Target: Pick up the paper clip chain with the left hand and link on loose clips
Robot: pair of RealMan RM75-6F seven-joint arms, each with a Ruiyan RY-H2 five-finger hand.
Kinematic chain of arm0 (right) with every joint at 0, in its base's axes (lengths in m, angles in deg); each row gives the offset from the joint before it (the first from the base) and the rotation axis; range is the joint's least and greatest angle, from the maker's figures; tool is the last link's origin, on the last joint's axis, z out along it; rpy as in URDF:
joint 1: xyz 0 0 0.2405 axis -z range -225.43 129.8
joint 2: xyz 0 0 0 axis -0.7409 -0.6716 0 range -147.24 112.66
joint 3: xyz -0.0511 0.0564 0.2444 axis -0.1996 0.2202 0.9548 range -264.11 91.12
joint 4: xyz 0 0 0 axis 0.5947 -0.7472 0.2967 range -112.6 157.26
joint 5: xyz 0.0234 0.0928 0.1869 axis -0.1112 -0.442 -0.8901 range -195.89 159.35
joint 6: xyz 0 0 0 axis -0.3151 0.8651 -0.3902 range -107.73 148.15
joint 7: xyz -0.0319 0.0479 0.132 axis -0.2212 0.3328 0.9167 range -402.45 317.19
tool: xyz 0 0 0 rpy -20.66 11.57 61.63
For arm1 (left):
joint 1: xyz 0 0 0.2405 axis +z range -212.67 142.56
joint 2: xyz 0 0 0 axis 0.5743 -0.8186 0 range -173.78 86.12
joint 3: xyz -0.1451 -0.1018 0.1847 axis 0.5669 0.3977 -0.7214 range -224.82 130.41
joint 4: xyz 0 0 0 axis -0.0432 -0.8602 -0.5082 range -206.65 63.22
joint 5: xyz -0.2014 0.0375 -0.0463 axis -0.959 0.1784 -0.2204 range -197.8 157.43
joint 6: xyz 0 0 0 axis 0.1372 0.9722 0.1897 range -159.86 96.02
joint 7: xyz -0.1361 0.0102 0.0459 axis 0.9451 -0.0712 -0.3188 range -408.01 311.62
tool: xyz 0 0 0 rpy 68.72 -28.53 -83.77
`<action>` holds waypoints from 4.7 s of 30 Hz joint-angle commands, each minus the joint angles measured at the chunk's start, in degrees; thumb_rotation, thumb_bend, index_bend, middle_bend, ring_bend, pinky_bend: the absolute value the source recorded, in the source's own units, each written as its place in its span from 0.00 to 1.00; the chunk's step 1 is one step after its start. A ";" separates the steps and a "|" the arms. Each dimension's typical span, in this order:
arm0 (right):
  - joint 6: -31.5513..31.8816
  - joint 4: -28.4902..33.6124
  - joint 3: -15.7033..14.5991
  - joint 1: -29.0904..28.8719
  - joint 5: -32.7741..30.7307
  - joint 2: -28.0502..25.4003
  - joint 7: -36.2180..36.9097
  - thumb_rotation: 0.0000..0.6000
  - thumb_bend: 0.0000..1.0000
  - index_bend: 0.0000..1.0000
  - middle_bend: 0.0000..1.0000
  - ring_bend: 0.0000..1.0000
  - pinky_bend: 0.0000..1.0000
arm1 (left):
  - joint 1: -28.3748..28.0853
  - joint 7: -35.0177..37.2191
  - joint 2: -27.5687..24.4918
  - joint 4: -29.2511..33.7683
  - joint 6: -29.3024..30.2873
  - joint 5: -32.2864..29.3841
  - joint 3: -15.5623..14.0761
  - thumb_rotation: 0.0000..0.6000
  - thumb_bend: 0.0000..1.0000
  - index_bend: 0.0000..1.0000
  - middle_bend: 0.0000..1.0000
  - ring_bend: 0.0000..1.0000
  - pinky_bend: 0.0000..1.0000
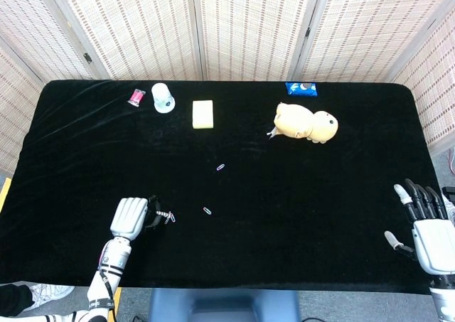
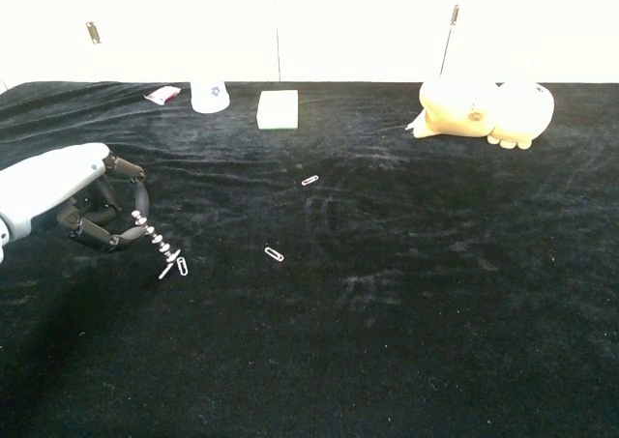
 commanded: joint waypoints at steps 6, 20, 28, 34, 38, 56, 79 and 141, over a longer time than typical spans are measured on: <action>0.96 -0.19 -0.29 0.43 0.88 0.06 0.14 1.00 0.23 0.00 0.00 0.00 0.00 | 0.19 0.07 0.90 -1.17 -1.20 -0.28 0.78 1.00 0.65 0.76 1.00 1.00 1.00; 4.75 -0.90 -0.90 2.23 2.93 -1.26 4.72 1.00 0.23 0.00 0.00 0.00 0.00 | -0.60 0.10 -1.76 1.76 -0.80 0.99 5.44 1.00 0.66 0.76 1.00 1.00 1.00; 5.89 -1.58 -0.52 2.91 2.38 -1.98 7.78 1.00 0.23 0.00 0.00 0.00 0.00 | -3.51 -0.14 -0.81 1.62 -4.58 0.36 7.17 1.00 0.66 0.76 1.00 1.00 1.00; 6.47 -1.79 -0.79 3.44 2.68 -2.40 9.13 1.00 0.23 0.00 0.00 0.00 0.00 | -5.72 -1.71 0.76 1.56 -5.88 0.21 8.15 1.00 0.66 0.76 1.00 1.00 1.00; 8.36 -2.41 -1.23 4.33 3.90 -2.67 11.10 1.00 0.23 0.00 0.00 0.00 0.00 | -6.63 -1.82 1.93 1.10 -6.80 -0.76 8.44 1.00 0.66 0.76 1.00 1.00 1.00; 17.95 -7.18 -1.64 9.10 6.57 -0.19 15.86 1.00 0.23 0.00 0.00 0.00 0.00 | -10.20 -3.15 7.85 -3.79 -10.13 -1.94 7.45 1.00 0.66 0.76 1.00 1.00 1.00; 19.40 -7.51 -1.02 11.41 5.60 1.13 14.70 1.00 0.23 0.00 0.00 0.00 0.00 | -11.18 -3.30 7.59 -5.99 -9.36 -1.54 7.74 1.00 0.66 0.76 1.00 1.00 1.00; 7.07 -2.33 0.18 5.86 1.98 -0.47 7.59 1.00 0.23 0.00 0.00 0.00 0.00 | -0.23 0.80 -16.39 6.18 0.79 5.08 1.90 1.00 0.18 0.06 0.50 0.50 0.67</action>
